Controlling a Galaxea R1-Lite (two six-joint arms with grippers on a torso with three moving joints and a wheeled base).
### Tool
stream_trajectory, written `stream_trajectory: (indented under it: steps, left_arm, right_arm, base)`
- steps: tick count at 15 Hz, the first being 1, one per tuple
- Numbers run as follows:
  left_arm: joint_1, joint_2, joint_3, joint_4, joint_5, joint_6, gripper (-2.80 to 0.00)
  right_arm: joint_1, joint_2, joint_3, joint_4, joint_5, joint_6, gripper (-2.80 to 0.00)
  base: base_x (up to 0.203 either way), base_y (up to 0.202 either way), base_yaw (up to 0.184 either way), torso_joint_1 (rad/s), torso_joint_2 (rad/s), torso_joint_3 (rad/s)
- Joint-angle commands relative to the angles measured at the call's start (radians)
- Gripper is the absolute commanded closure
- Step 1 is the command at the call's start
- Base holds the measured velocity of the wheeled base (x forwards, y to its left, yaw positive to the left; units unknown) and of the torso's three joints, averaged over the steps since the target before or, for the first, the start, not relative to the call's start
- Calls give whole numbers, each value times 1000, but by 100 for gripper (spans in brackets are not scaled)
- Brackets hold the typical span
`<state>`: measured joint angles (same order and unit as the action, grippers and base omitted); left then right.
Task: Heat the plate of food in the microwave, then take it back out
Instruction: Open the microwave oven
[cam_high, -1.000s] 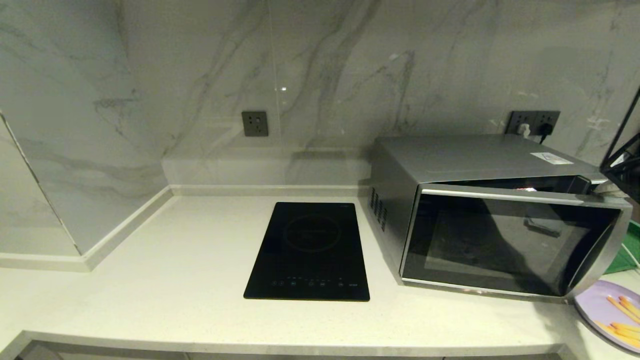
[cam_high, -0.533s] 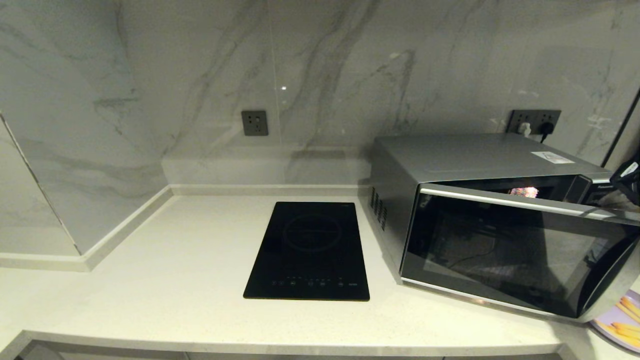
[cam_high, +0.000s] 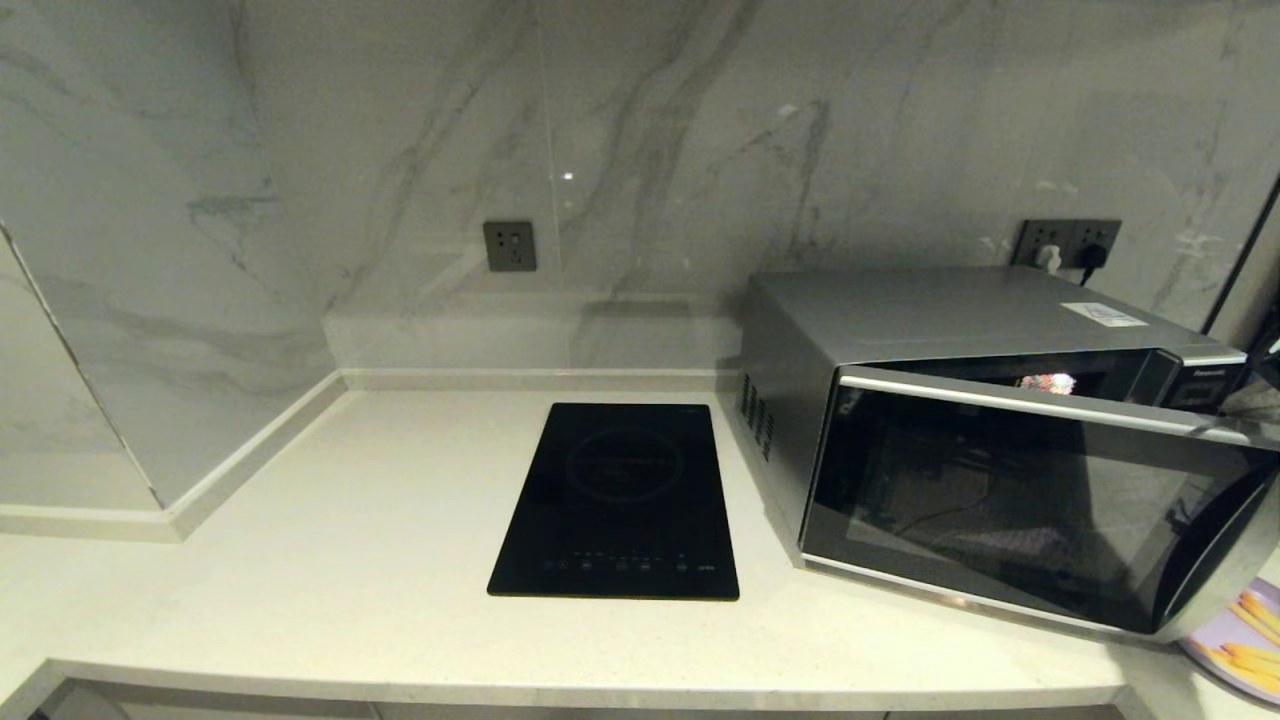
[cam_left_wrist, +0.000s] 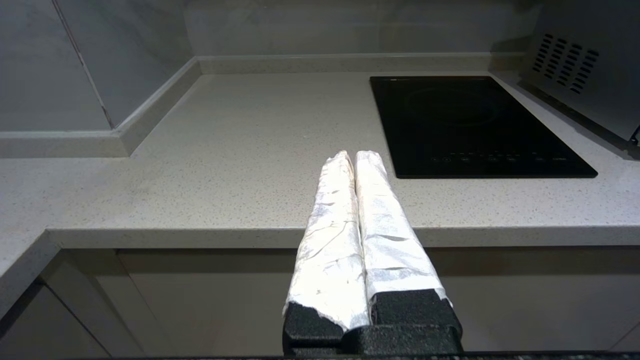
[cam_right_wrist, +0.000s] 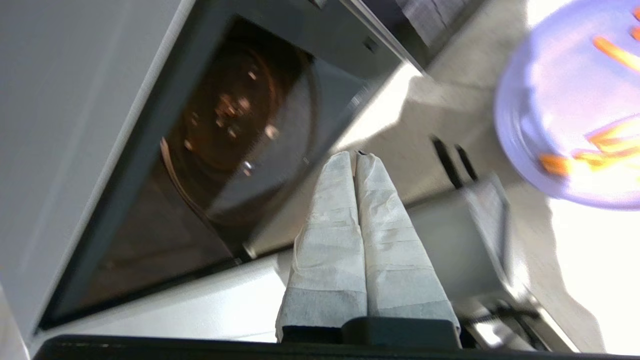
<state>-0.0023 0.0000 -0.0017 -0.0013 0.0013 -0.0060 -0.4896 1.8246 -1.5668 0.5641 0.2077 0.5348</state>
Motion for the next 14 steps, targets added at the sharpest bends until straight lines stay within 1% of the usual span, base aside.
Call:
stream_trajectory:
  steps: [1,4,7,9,11,13,14]
  left_arm:
    - [0,0,0,0,0,-1,0]
    - [0,0,0,0,0,-1,0]
    - [0,0,0,0,0,-1,0]
    - [-1,0,0,0,0,-1,0]
    - [1,0,0,0,0,0,0]
    - [0,0,0,0,0,-1,0]
    - [1,0,0,0,0,0,0]
  right_arm:
    - [-14,-22,-3,43,5,-17,0]
    - [-16,-44,-14,145,36,-36,0]
    - [-31,-83,20,215,78,-63,0]
    - [-32,-136,90,234,84,-127,0]
    - [-32,-196,148,260,91,-168,0]
    - [-32,-250,182,335,104,-226,0]
    - [-35,-282,200,370,114,-270,0]
  base:
    - [0,0,0,0,0,0]
    - [0,0,0,0,0,0]
    - [0,0,0,0,0,0]
    - [0,0,0,0,0,0]
    - [0,0,0,0,0,0]
    - [0,0,0,0,0,0]
    - [0,0,0,0,0,0]
